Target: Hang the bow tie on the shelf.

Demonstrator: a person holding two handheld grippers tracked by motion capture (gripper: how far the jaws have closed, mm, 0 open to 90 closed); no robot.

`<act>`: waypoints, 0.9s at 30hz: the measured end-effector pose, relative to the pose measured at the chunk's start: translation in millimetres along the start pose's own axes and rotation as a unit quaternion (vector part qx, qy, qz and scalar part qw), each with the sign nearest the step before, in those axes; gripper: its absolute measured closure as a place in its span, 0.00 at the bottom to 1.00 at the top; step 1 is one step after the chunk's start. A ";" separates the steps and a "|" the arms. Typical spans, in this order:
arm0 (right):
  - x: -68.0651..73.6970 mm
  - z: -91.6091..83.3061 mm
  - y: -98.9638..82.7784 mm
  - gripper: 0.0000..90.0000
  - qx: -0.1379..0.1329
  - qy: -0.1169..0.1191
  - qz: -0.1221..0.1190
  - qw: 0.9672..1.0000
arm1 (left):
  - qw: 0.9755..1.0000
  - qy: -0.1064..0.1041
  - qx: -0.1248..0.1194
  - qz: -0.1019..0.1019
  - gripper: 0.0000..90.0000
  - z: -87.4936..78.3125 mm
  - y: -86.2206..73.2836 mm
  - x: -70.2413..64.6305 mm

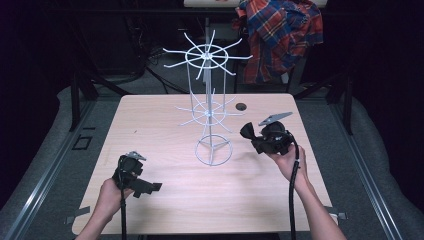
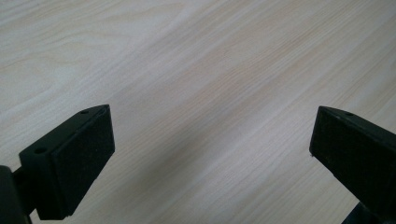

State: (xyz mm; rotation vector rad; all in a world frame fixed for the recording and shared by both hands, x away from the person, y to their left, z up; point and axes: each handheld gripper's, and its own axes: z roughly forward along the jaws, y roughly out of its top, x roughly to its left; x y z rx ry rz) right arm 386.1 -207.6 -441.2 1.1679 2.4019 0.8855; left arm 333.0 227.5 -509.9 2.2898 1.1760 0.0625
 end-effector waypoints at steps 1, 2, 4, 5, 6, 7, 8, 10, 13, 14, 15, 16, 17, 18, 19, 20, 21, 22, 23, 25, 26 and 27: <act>-0.9 -0.2 1.2 0.83 -0.002 0.002 0.004 1.000 | 1.000 0.000 0.000 0.002 0.00 -0.1 0.1 0.1; -1.4 -0.5 2.1 0.83 -0.004 0.002 0.006 1.000 | 1.000 -0.001 0.000 0.001 0.00 -0.1 0.2 -0.2; -2.1 -1.4 5.1 0.83 -0.011 0.002 0.012 1.000 | 1.000 0.000 -0.001 0.002 0.00 0.0 0.4 -0.7; -2.3 -2.0 6.5 0.83 -0.014 0.001 0.013 1.000 | 1.000 0.000 0.000 0.002 0.00 0.1 0.5 -0.8; -2.6 -2.4 7.9 0.83 -0.017 0.000 0.015 1.000 | 1.000 -0.001 0.001 0.003 0.00 0.2 0.8 -0.5; -2.9 -2.6 9.5 0.83 -0.019 0.000 0.018 1.000 | 1.000 0.000 0.000 0.003 0.00 0.6 0.9 -0.4; -3.4 -3.0 12.2 0.83 -0.022 0.000 0.022 1.000 | 1.000 0.000 0.000 0.003 0.00 0.9 1.0 -0.3; -3.3 -2.9 13.5 0.83 -0.027 -0.001 0.024 0.999 | 1.000 -0.001 0.000 0.002 0.00 0.7 1.2 0.0; -5.1 -4.1 16.6 0.83 -0.029 -0.003 0.027 0.999 | 1.000 -0.001 -0.001 0.001 0.00 0.6 1.1 -0.4; -5.3 -4.4 17.0 0.83 -0.028 -0.003 0.028 0.999 | 1.000 -0.001 0.000 0.002 0.00 0.6 1.1 -0.1; -6.7 -5.3 17.6 0.83 -0.029 -0.006 0.027 0.999 | 1.000 -0.001 0.000 0.002 0.00 0.6 1.1 0.0; -7.2 -5.8 17.7 0.83 -0.032 -0.007 0.031 0.999 | 1.000 -0.001 0.000 0.002 0.00 0.6 1.2 0.0; -7.9 -6.4 18.1 0.83 -0.033 -0.005 0.033 0.999 | 1.000 -0.001 0.000 0.002 0.00 0.7 1.4 0.1; -8.4 -7.1 18.4 0.83 -0.032 -0.006 0.033 0.999 | 1.000 -0.001 0.000 0.002 0.00 0.8 1.6 0.0; -8.9 -8.1 18.6 0.83 -0.034 -0.009 0.034 0.999 | 1.000 -0.001 0.001 0.003 0.00 1.0 2.1 -0.1; -9.7 -8.9 18.7 0.83 -0.036 -0.009 0.033 0.999 | 1.000 -0.001 0.002 0.002 0.00 1.3 2.6 -0.5; -10.0 -9.9 18.7 0.83 -0.038 -0.009 0.035 0.999 | 1.000 -0.001 0.001 0.003 0.00 1.7 2.9 -0.7; -10.4 -10.7 18.6 0.83 -0.037 -0.010 0.034 0.999 | 1.000 -0.001 0.001 0.003 0.00 2.0 3.3 -1.0; -10.5 -11.5 18.5 0.83 -0.040 -0.010 0.036 0.998 | 1.000 -0.001 0.001 0.003 0.00 2.6 3.7 -1.3; -11.4 -14.7 19.0 0.83 -0.046 -0.012 0.036 0.998 | 1.000 -0.002 0.002 0.006 0.00 3.2 4.4 -1.2; -12.2 -16.3 19.5 0.83 -0.046 -0.012 0.036 0.998 | 1.000 -0.003 0.004 0.007 0.00 4.0 4.9 -1.3; -13.2 -18.9 20.8 0.83 -0.054 -0.013 0.040 0.998 | 1.000 -0.004 0.004 0.003 0.00 4.4 4.7 -1.9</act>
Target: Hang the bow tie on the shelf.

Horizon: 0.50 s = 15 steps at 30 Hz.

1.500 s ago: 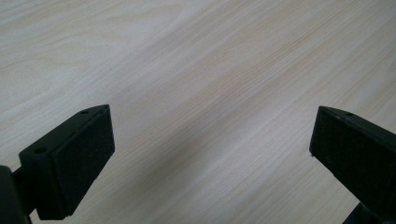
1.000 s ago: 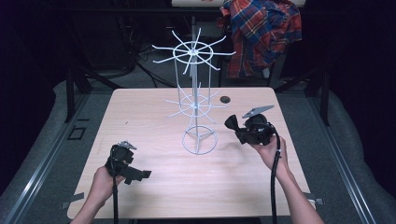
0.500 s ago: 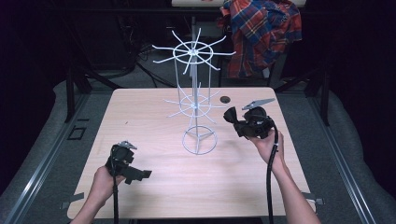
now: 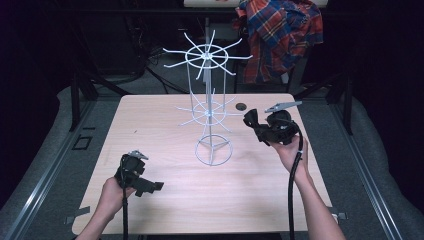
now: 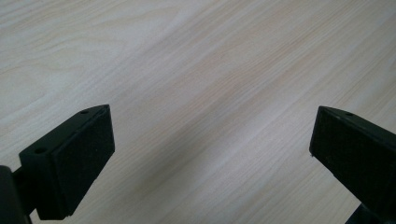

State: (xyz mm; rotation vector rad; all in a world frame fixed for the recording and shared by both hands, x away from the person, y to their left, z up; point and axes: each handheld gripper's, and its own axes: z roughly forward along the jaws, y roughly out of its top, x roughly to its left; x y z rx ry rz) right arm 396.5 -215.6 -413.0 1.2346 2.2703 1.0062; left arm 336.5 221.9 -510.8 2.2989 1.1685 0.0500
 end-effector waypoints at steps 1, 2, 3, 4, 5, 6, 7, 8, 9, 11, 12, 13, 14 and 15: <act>-0.5 -1.7 1.1 0.83 0.000 -0.001 0.000 1.000 | 1.000 0.001 0.000 0.005 0.00 -0.4 0.1 0.4; -0.9 -3.7 2.6 0.83 -0.004 -0.001 0.000 1.000 | 1.000 0.001 0.000 0.004 0.00 -0.4 0.0 0.2; -1.0 -5.5 4.2 0.83 -0.009 -0.002 -0.001 1.000 | 1.000 0.001 0.000 0.005 0.00 -0.5 -0.1 0.2; -0.8 -8.5 6.1 0.83 -0.012 -0.003 0.001 1.000 | 1.000 0.001 -0.001 0.004 0.00 -0.5 -0.2 0.2; -0.5 -10.0 7.3 0.83 -0.017 -0.003 0.001 1.000 | 1.000 0.001 -0.001 0.003 0.00 -0.6 -0.4 0.3; 0.0 -11.9 8.4 0.83 -0.018 -0.004 0.002 1.000 | 1.000 0.002 -0.001 0.003 0.00 -0.8 -0.5 0.4; 0.3 -14.0 9.8 0.83 -0.026 -0.004 0.002 1.000 | 1.000 0.002 -0.002 0.003 0.00 -1.1 -0.7 0.5; 1.1 -16.7 11.5 0.83 -0.031 -0.001 0.005 0.999 | 1.000 0.002 -0.002 0.002 0.00 -1.1 -0.8 0.4; 1.9 -18.3 12.5 0.83 -0.033 -0.002 0.003 0.999 | 1.000 0.002 -0.002 0.002 0.00 -1.0 -0.8 0.4; 5.4 -22.7 14.7 0.83 -0.039 0.001 -0.005 0.999 | 1.000 0.001 0.000 0.003 0.00 -0.7 -0.6 0.6; 7.2 -23.9 15.3 0.83 -0.043 -0.001 -0.006 0.999 | 1.000 0.000 0.000 0.000 0.00 -0.4 -0.6 0.1; 9.2 -26.8 16.7 0.83 -0.043 0.000 -0.009 0.999 | 1.000 0.001 0.001 0.004 0.00 -0.4 -0.3 0.3; 10.8 -28.8 17.8 0.83 -0.046 0.000 -0.012 0.999 | 1.000 0.001 0.001 0.005 0.00 -0.4 -0.3 0.2; 12.4 -29.8 18.6 0.83 -0.050 0.001 -0.011 0.999 | 1.000 0.000 0.001 0.005 0.00 -0.4 -0.3 0.1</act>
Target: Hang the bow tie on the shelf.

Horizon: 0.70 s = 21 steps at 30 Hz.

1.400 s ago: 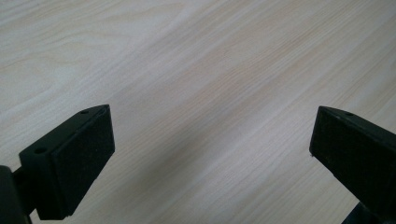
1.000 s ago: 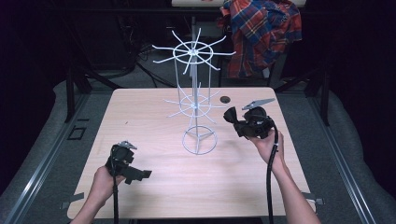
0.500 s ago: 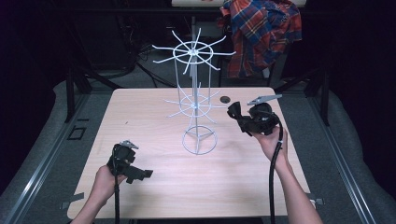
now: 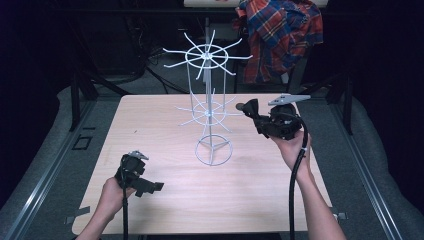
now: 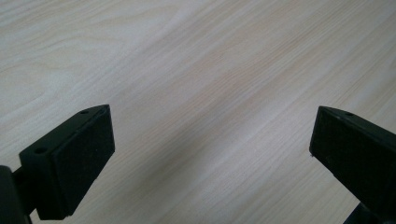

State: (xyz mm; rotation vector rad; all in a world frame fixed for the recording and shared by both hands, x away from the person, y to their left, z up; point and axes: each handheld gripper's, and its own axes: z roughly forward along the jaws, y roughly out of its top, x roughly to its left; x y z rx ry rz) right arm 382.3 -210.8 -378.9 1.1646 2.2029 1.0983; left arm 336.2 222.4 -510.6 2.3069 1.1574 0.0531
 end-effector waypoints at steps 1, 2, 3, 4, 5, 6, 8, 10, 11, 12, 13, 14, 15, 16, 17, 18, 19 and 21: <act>1.7 -1.0 1.2 0.83 -0.007 0.001 -0.004 1.000 | 1.000 0.000 0.000 0.000 0.00 0.1 0.0 0.0; 2.7 -1.7 1.7 0.83 -0.009 0.003 -0.005 1.000 | 1.000 0.000 0.001 -0.001 0.00 0.2 -0.3 -0.1; 4.5 -1.7 1.8 0.83 -0.011 0.004 -0.004 1.000 | 1.000 0.000 0.001 -0.002 0.00 0.1 -0.6 0.1; 6.0 -2.3 1.8 0.83 -0.006 0.003 -0.010 1.000 | 1.000 0.001 0.001 -0.002 0.00 0.0 -0.7 0.1; 7.4 -1.1 0.9 0.83 -0.009 0.005 -0.010 1.000 | 1.000 0.001 0.002 -0.002 0.00 -0.1 -0.7 0.1; 9.0 -0.8 0.2 0.83 -0.007 0.005 -0.011 1.000 | 1.000 0.003 0.003 -0.002 0.00 0.1 -0.7 0.1; 11.3 0.1 -0.8 0.83 -0.002 0.006 -0.017 1.000 | 1.000 0.003 0.005 0.000 0.01 0.8 -0.4 -0.1; 13.6 1.1 -2.0 0.83 0.001 0.006 -0.021 1.000 | 1.000 0.004 0.007 0.001 0.01 1.3 -0.2 -0.5; 14.8 2.6 -3.0 0.83 0.001 0.008 -0.022 1.000 | 1.000 0.004 0.006 0.000 0.01 1.4 -0.1 -0.5; 15.3 3.7 -3.8 0.83 -0.001 0.008 -0.025 1.000 | 1.000 0.005 0.005 0.000 0.01 1.4 0.0 -0.5; 16.1 4.3 -4.7 0.83 0.002 0.008 -0.025 1.000 | 1.000 0.007 0.004 0.001 0.01 1.1 0.1 -0.2; 16.2 5.6 -5.8 0.83 0.004 0.013 -0.027 1.000 | 1.000 0.006 0.002 0.000 0.01 0.8 0.1 0.2; 16.8 7.4 -7.4 0.83 0.008 0.020 -0.035 0.999 | 1.000 0.005 0.001 -0.001 0.01 0.8 0.1 0.4; 17.9 9.9 -9.5 0.83 0.009 0.021 -0.037 0.999 | 1.000 0.005 0.002 -0.002 0.01 0.9 0.0 0.6; 17.6 12.0 -11.0 0.83 0.019 0.021 -0.043 0.999 | 1.000 0.005 0.002 -0.001 0.01 0.9 0.0 0.8; 17.9 14.4 -12.6 0.83 0.023 0.023 -0.042 0.999 | 1.000 0.005 0.002 -0.001 0.01 0.7 0.0 0.8; 17.7 18.4 -15.6 0.83 0.027 0.024 -0.044 0.998 | 1.000 0.005 0.002 -0.002 0.01 0.5 0.0 0.7; 17.5 23.4 -18.9 0.83 0.032 0.026 -0.044 0.998 | 1.000 0.004 0.002 -0.002 0.01 0.4 -0.1 0.6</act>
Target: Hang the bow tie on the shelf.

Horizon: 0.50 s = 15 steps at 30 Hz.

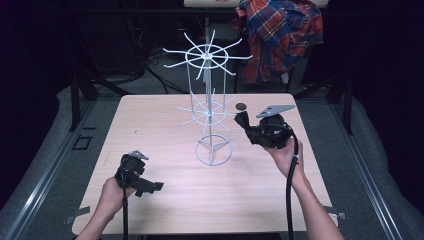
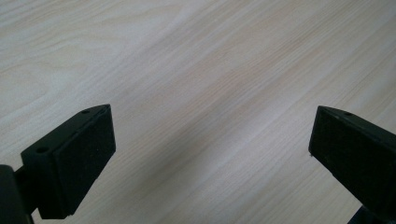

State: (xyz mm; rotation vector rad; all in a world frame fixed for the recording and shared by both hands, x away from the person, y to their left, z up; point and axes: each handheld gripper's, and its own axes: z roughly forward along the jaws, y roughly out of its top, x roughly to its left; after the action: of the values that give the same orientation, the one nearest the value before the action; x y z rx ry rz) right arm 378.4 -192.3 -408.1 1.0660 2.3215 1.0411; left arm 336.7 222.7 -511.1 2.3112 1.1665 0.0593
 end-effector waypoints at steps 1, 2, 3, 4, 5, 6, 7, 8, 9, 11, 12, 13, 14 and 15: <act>0.3 1.0 -0.9 0.83 0.004 0.001 0.000 1.000 | 1.000 0.000 -0.001 0.000 0.01 0.1 0.0 -0.1; -0.1 2.8 -2.2 0.83 0.005 0.003 -0.002 1.000 | 1.000 0.001 0.000 0.000 0.01 0.1 0.0 -0.1; -0.4 4.7 -3.5 0.83 0.005 0.010 -0.004 1.000 | 1.000 0.001 0.000 0.000 0.01 0.2 0.1 -0.1; -0.4 5.8 -4.4 0.83 0.007 0.009 -0.005 1.000 | 1.000 0.001 0.000 0.000 0.01 0.2 0.1 -0.2; -0.3 7.8 -5.5 0.83 0.009 0.011 -0.006 1.000 | 1.000 0.001 0.000 0.001 0.01 0.2 0.1 -0.3; -0.5 10.1 -6.9 0.83 0.013 0.015 -0.006 1.000 | 1.000 0.001 0.000 0.002 0.01 0.2 0.1 -0.3; -0.4 10.7 -7.3 0.83 0.016 0.015 -0.005 1.000 | 1.000 0.000 0.000 0.002 0.01 0.2 0.1 -0.3; -0.9 12.9 -8.2 0.83 0.012 0.020 -0.006 1.000 | 1.000 0.000 0.000 0.002 0.01 0.2 0.1 -0.3; -0.7 14.3 -8.8 0.83 0.013 0.023 -0.002 1.000 | 1.000 0.002 0.000 0.002 0.01 0.3 0.0 -0.4; -0.2 18.1 -10.3 0.83 0.018 0.034 0.000 0.999 | 1.000 0.001 0.001 0.002 0.01 0.2 0.2 -0.4; 0.6 20.4 -10.7 0.83 0.021 0.036 -0.002 0.999 | 1.000 0.000 0.001 0.001 0.01 0.4 0.1 -0.6; 1.8 22.9 -11.0 0.83 0.022 0.037 -0.002 0.999 | 1.000 0.001 0.000 0.001 0.01 0.5 0.1 -0.8; 3.3 25.4 -11.0 0.83 0.026 0.037 -0.002 0.999 | 1.000 0.001 0.000 0.001 0.01 0.5 0.1 -0.8; 4.2 27.4 -11.1 0.83 0.027 0.037 -0.005 0.999 | 1.000 0.001 0.000 0.001 0.01 0.5 0.1 -0.8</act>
State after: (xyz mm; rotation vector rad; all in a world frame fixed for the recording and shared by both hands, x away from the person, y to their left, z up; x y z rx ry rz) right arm 386.7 -181.1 -434.5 1.0530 2.4238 1.0355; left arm 336.4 221.8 -511.3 2.3129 1.1656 0.0611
